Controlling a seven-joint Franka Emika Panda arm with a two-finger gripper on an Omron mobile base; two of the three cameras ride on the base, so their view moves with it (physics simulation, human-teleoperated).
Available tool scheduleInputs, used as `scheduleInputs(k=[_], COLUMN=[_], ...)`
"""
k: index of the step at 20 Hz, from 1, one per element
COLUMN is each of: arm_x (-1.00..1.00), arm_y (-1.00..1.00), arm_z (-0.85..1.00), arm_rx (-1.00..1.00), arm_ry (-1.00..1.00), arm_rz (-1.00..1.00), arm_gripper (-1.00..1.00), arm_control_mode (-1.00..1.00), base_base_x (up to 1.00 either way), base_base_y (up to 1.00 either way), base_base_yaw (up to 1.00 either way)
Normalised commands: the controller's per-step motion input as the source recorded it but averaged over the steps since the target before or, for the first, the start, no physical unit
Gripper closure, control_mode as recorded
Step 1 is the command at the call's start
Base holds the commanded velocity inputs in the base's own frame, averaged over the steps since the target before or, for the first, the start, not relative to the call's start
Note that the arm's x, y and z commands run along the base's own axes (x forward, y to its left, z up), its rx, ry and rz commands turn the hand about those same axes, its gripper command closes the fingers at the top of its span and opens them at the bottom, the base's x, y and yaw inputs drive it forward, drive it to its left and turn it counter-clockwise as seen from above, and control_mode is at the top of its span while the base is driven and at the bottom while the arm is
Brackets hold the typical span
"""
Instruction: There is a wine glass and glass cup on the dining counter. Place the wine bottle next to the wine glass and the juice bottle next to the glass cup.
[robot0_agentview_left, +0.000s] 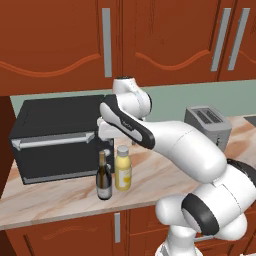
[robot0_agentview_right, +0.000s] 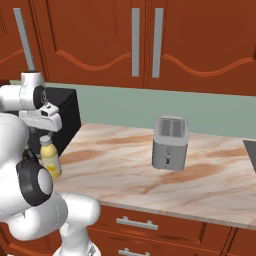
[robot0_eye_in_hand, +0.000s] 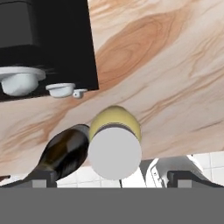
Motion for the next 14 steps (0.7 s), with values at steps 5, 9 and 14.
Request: scheduleInputs(k=[5,9,14], arm_x=[-0.13,-0.03,0.0], arm_y=[0.0,-0.06,-0.05], arm_z=[-0.1,-0.15,-0.17], arm_rx=[0.0,-0.03,-0.02], arm_ry=[0.0,0.01,0.03], arm_rz=[0.0,0.0,0.0], arm_gripper=[-1.0,-1.0,-1.0], arm_control_mode=[-1.0,-1.0,-1.0], base_base_x=[0.0,0.0,0.0], base_base_y=[0.0,0.0,0.0], base_base_yaw=[0.0,0.0,0.0])
